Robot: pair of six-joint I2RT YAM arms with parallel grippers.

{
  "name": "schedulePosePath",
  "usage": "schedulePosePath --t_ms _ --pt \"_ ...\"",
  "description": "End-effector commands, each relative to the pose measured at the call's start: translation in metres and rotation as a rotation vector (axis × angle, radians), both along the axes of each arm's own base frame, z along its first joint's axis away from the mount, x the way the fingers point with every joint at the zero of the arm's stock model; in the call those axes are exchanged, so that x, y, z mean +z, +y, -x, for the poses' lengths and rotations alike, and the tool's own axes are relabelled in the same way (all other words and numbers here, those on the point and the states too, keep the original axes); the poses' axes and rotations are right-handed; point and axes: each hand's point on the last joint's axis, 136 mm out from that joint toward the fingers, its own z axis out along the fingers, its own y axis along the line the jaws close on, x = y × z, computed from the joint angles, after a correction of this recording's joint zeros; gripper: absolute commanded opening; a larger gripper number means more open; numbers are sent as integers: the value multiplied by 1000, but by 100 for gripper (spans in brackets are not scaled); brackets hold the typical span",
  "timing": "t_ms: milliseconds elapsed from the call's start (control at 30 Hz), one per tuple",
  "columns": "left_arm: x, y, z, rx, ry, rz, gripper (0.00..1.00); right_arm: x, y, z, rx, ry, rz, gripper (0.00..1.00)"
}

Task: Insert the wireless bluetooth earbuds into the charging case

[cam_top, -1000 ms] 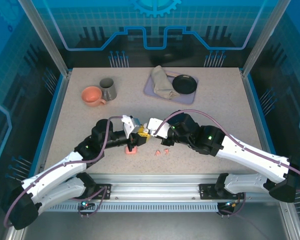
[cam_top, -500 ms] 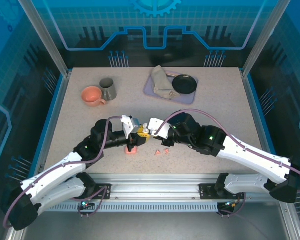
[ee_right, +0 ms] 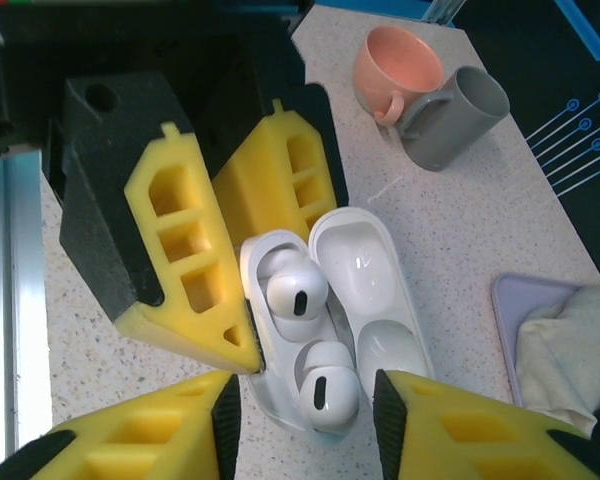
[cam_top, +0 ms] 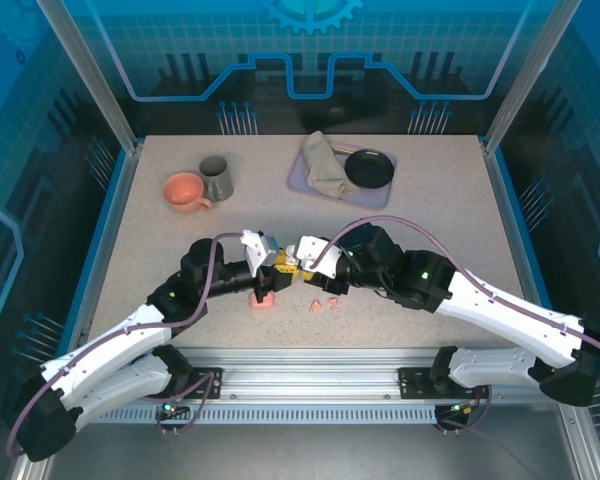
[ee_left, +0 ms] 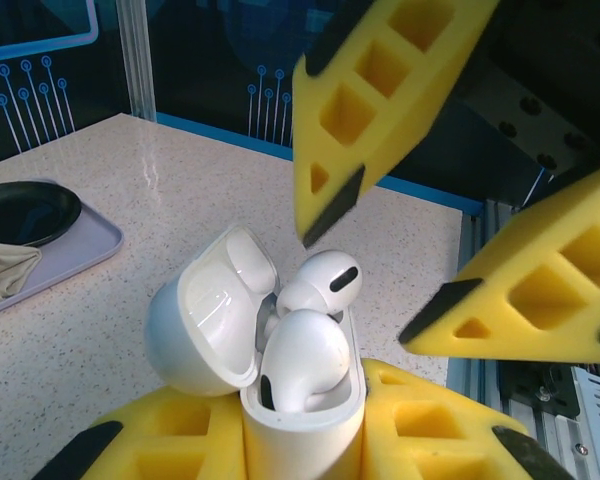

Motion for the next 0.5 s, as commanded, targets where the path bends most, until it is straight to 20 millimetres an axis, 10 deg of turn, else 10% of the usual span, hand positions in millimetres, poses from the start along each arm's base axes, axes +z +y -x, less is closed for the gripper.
schedulePosePath --t_ms 0,467 --pt "18 0 2 -6 -80 33 0 32 -6 4 -7 -3 -86 50" --pt "25 -1 2 -12 -96 60 0 61 -52 -19 -167 198 -369 78"
